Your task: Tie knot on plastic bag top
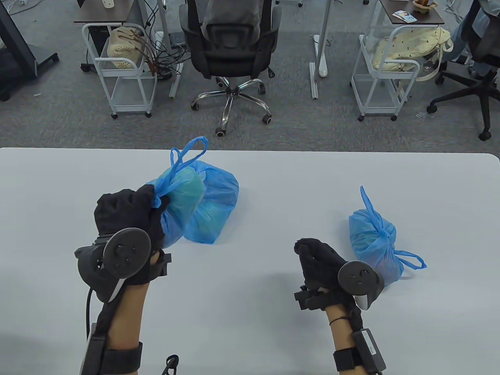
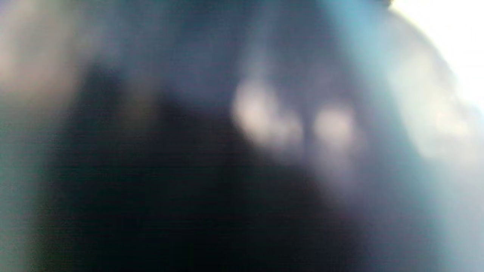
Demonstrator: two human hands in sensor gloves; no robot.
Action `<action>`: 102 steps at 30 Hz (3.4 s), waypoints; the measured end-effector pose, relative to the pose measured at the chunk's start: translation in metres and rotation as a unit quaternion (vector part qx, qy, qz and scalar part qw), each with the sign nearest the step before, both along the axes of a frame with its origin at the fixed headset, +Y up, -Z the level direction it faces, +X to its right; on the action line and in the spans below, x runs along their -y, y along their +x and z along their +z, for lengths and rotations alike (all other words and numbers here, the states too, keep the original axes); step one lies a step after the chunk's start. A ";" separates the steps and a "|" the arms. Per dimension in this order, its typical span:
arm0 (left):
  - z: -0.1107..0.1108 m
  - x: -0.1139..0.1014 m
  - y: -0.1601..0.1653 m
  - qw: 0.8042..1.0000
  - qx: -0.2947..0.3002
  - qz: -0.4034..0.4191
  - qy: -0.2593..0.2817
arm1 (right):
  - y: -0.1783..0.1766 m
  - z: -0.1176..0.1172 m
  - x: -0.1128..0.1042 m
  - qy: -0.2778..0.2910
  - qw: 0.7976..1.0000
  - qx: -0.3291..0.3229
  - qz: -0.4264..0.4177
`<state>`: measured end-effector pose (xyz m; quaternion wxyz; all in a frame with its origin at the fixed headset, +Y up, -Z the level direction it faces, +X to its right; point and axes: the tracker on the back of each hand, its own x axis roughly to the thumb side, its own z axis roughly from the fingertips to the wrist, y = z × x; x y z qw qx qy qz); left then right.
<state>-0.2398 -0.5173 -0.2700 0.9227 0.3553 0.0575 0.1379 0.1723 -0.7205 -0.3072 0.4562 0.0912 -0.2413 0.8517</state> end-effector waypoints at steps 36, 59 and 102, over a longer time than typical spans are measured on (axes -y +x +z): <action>-0.090 0.118 -0.119 0.955 -0.147 0.172 -0.193 | 0.013 -0.019 0.021 -0.037 0.999 0.026 0.012; -0.062 0.024 -0.031 0.985 -0.045 0.034 -0.161 | 0.010 -0.018 0.020 -0.040 0.998 0.018 0.052; -0.136 0.185 -0.018 0.910 0.117 0.364 -0.162 | 0.005 -0.023 0.024 -0.058 0.996 0.010 0.063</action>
